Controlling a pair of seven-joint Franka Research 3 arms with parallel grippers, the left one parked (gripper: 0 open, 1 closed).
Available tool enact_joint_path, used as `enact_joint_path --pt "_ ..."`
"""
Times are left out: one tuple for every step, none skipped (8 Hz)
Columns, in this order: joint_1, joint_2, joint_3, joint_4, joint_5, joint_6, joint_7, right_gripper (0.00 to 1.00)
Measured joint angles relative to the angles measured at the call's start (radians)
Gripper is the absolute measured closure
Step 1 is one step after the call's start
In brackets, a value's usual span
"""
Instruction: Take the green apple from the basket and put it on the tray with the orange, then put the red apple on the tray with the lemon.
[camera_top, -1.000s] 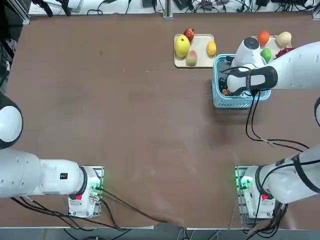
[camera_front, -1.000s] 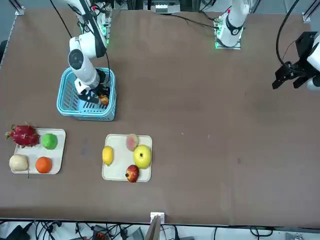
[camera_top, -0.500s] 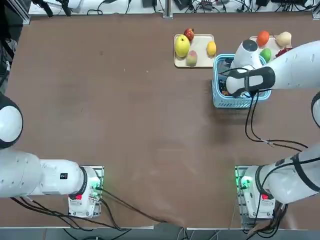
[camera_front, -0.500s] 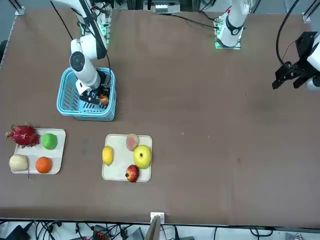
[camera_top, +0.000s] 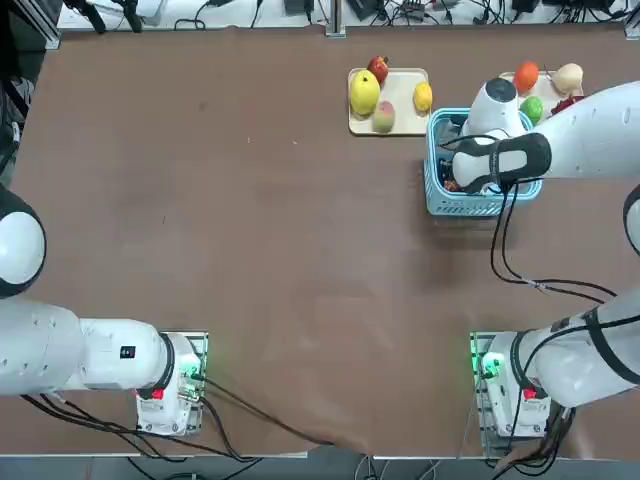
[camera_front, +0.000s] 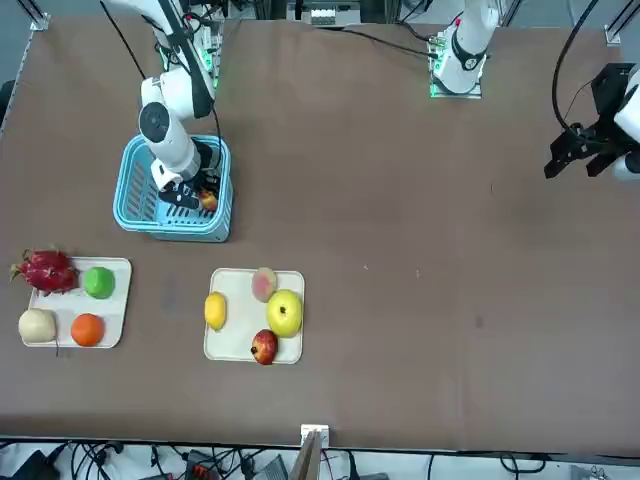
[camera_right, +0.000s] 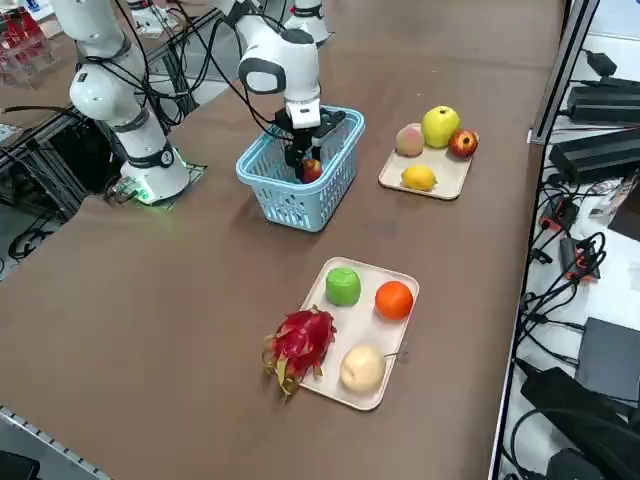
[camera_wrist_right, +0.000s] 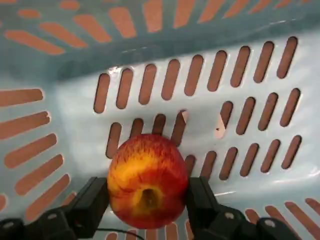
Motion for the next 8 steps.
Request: enact_joint_path --pt "0.000 -0.022 -0.002 0.006 0.000 -0.045 0.000 0.13" --pt "0.000 -0.068 -0.005 0.017 0.000 -0.124 0.000 0.13" --pt "-0.001 -0.139 -0.008 0.032 0.000 -0.220 0.000 0.13" --pt "-0.003 -0.214 -0.011 0.049 0.000 -0.303 0.000 0.13" --pt "-0.007 -0.280 -0.014 0.078 -0.001 -0.371 0.000 0.13" --pt "-0.009 -0.320 -0.014 0.126 -0.003 -0.437 0.001 0.13" --pt "-0.010 -0.329 -0.014 0.201 -0.004 -0.514 0.001 0.13" --pt "-0.011 -0.317 -0.014 0.279 -0.006 -0.573 0.001 0.13"
